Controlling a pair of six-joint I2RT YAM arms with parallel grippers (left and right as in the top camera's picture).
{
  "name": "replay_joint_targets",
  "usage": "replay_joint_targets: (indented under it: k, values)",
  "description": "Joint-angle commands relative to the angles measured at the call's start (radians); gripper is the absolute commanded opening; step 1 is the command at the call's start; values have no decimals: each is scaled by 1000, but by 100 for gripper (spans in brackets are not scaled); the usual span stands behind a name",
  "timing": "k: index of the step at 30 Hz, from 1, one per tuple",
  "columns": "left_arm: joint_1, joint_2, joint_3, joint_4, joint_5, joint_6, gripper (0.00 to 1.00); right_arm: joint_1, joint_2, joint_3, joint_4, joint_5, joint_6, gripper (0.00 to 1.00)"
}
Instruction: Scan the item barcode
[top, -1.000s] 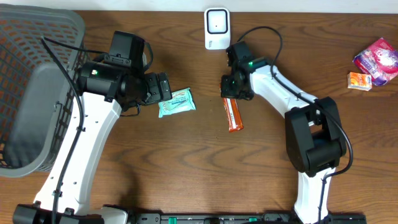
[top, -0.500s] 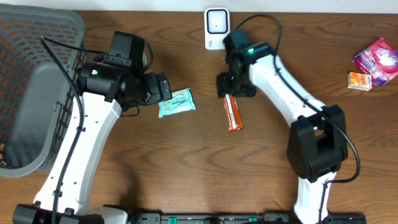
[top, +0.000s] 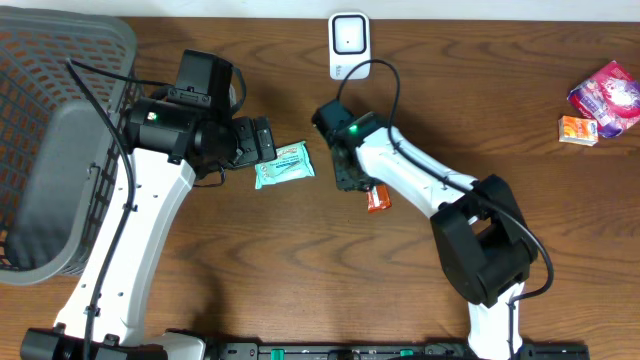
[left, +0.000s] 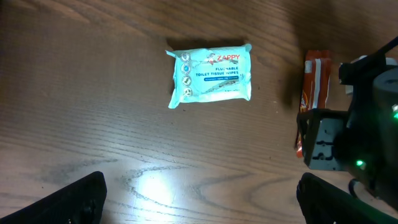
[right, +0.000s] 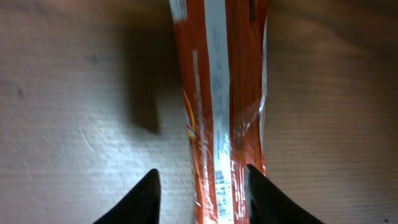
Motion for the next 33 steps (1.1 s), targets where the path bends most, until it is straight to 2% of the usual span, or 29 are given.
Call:
replay_joint_targets:
  k: [1, 8, 14, 18, 29, 33]
  values:
    - [2, 1, 5, -3, -10, 3, 98, 37, -8, -6, 29, 155, 37, 37]
    - [2, 1, 5, -2, -10, 3, 98, 61, 14, -10, 49, 214, 37, 37]
    - [2, 1, 5, -3, -10, 3, 98, 61, 68, -19, 79, 220, 37, 43]
    - [2, 1, 5, -3, -10, 3, 98, 60, 85, -19, 82, 220, 37, 44]
    - [2, 1, 5, -3, -10, 3, 98, 48, 112, -22, 83, 216, 36, 26]
    - [2, 1, 5, -2, -10, 3, 98, 26, 117, -25, 83, 144, 36, 18]
